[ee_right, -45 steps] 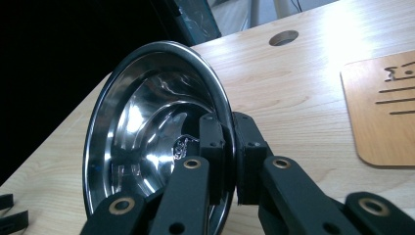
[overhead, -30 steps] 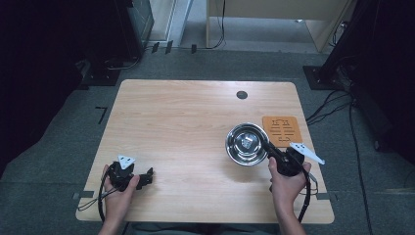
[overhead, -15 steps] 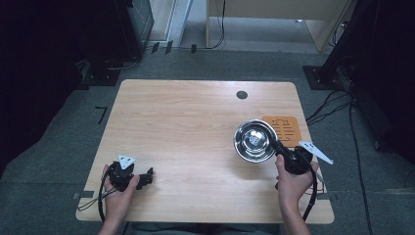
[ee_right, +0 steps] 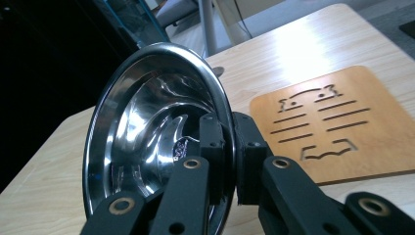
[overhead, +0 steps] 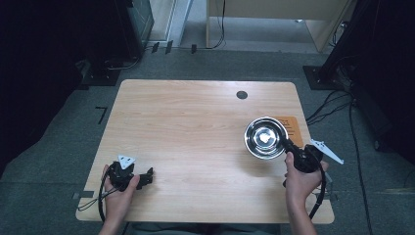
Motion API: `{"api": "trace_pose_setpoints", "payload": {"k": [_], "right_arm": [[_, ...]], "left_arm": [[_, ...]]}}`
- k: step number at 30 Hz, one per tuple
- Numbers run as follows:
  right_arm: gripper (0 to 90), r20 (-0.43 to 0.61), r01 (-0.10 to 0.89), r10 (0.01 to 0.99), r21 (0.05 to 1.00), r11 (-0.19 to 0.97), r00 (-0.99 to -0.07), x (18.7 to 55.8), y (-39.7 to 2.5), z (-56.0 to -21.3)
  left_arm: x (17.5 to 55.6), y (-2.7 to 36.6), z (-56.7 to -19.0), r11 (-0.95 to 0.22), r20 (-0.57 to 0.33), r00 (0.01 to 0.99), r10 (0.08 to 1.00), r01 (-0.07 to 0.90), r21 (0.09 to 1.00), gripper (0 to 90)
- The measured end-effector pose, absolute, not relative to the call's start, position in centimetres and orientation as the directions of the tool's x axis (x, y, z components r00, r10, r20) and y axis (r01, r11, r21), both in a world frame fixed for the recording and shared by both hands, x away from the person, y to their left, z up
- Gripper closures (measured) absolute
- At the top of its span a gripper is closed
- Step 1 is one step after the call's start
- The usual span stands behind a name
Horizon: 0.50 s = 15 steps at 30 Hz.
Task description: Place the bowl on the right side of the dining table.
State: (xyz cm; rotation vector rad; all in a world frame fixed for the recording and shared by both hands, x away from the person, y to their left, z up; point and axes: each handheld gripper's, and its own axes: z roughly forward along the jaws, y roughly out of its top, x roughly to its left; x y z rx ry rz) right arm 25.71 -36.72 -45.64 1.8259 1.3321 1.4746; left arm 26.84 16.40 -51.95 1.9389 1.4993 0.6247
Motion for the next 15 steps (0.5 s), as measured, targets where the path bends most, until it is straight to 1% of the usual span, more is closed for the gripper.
{"api": "trace_pose_setpoints", "payload": {"k": [15], "right_arm": [[85.6, 0.495, 0.386, 0.868, 0.795, -0.467, 0.032, 26.5, -38.8, -45.9]], "left_arm": [[26.8, 16.4, -51.9, -0.180, 0.004, 0.250, 0.968, 0.684, 0.707, 0.0]]}}
